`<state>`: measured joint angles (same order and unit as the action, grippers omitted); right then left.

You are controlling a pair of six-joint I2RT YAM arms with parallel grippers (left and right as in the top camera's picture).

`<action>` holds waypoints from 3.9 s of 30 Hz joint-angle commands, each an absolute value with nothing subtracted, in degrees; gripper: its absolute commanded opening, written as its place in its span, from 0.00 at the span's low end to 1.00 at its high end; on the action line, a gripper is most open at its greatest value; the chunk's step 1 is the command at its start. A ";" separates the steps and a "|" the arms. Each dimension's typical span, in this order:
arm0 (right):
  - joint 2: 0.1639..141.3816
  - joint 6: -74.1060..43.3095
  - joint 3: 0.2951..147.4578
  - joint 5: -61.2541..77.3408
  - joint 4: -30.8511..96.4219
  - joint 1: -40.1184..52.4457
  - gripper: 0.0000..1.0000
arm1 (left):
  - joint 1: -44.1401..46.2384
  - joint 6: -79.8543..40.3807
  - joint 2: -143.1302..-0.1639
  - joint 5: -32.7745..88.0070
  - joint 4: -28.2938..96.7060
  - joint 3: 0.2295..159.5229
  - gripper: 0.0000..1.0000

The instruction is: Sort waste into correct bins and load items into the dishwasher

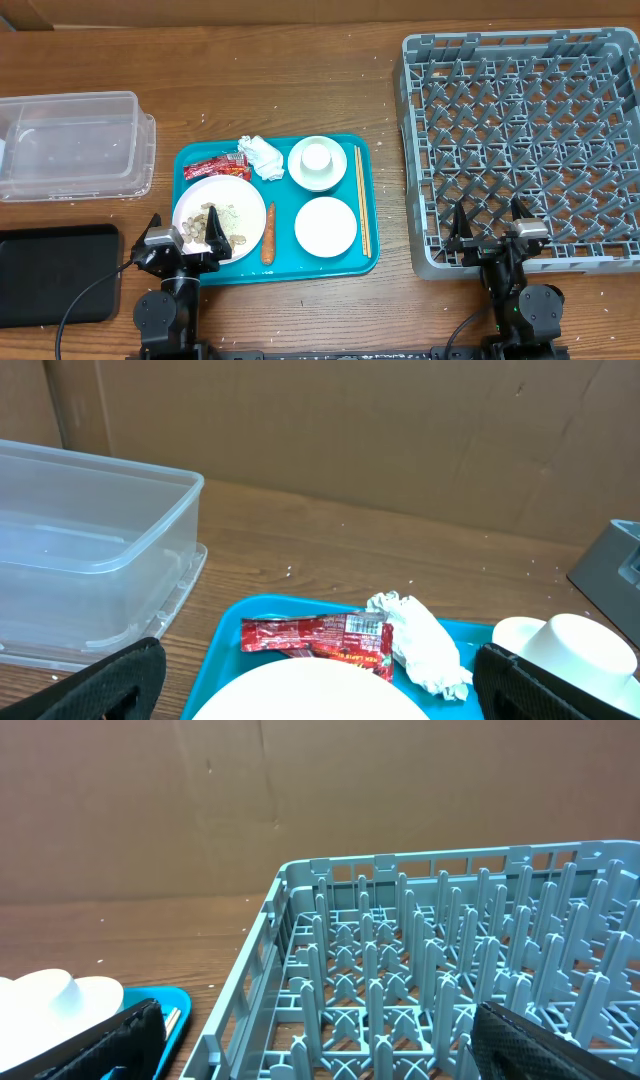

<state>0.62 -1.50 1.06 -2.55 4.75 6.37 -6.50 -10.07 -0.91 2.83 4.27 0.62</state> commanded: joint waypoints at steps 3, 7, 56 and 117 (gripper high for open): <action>0.16 -1.45 0.47 -2.87 4.58 6.02 1.00 | -6.74 -8.80 -0.25 2.79 4.23 0.27 1.00; 0.16 -1.45 0.47 -2.87 4.58 6.02 1.00 | -6.74 -8.80 -0.25 2.79 4.23 0.27 1.00; 0.16 -1.45 0.47 -2.87 4.58 6.02 1.00 | -6.79 -46.57 -0.27 42.78 -11.62 1.50 1.00; 0.16 -1.45 0.47 -2.87 4.58 6.02 1.00 | -1.93 -42.26 -101.45 -1.87 49.21 76.03 0.82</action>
<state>0.58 -1.50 1.06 -2.55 4.73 6.37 -1.50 -38.48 -99.55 -1.93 49.52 75.79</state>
